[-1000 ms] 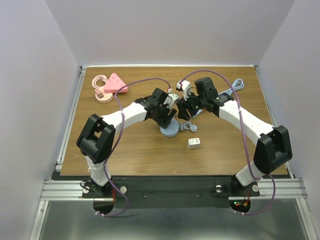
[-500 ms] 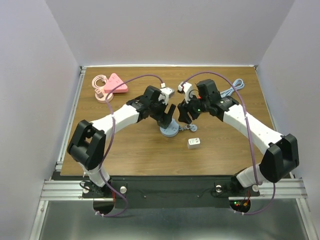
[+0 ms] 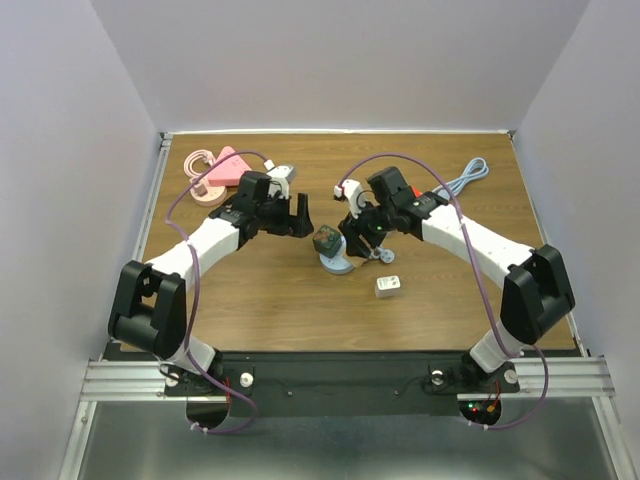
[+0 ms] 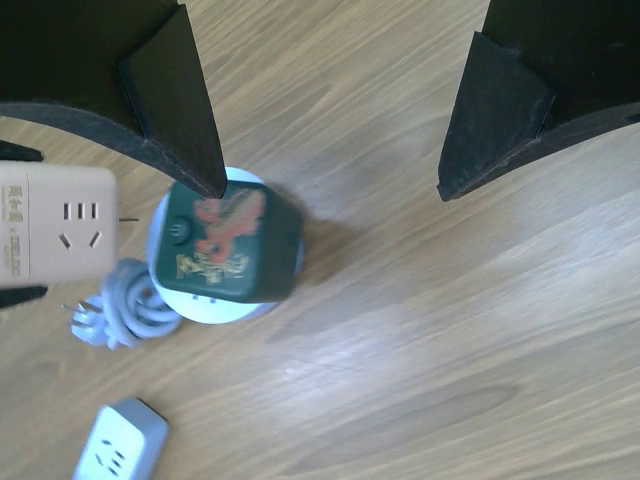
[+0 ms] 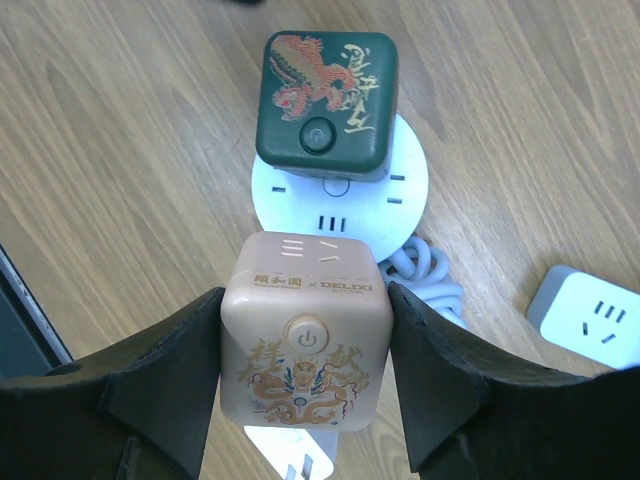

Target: Insert the plug

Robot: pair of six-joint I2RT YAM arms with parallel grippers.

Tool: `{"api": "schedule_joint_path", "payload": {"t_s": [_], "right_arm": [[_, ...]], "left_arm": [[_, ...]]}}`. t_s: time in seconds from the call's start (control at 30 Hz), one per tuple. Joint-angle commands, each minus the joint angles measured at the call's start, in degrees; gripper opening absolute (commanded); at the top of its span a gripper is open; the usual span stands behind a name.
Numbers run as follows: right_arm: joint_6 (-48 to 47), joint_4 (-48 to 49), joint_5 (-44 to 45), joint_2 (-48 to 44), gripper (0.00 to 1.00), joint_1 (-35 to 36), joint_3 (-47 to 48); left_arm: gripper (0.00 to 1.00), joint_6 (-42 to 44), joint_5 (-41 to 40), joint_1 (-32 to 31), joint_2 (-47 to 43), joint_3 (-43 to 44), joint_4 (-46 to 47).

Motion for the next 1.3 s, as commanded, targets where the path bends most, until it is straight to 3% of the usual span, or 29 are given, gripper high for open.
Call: {"api": "schedule_joint_path", "payload": {"t_s": [0.0, 0.6, 1.27], "right_arm": [[-1.8, 0.8, 1.0, 0.6, 0.00, 1.5, 3.4], [-4.5, 0.9, 3.4, 7.5, 0.01, 2.2, 6.9], [-4.6, -0.7, 8.4, 5.7, 0.00, 3.5, 5.6]], "left_arm": [[0.99, -2.9, 1.9, 1.6, -4.5, -1.5, 5.2], [0.99, -2.5, 3.0, 2.4, -4.1, -1.7, 5.7], [0.99, -2.2, 3.8, 2.4, -2.7, -1.6, 5.6]]}}
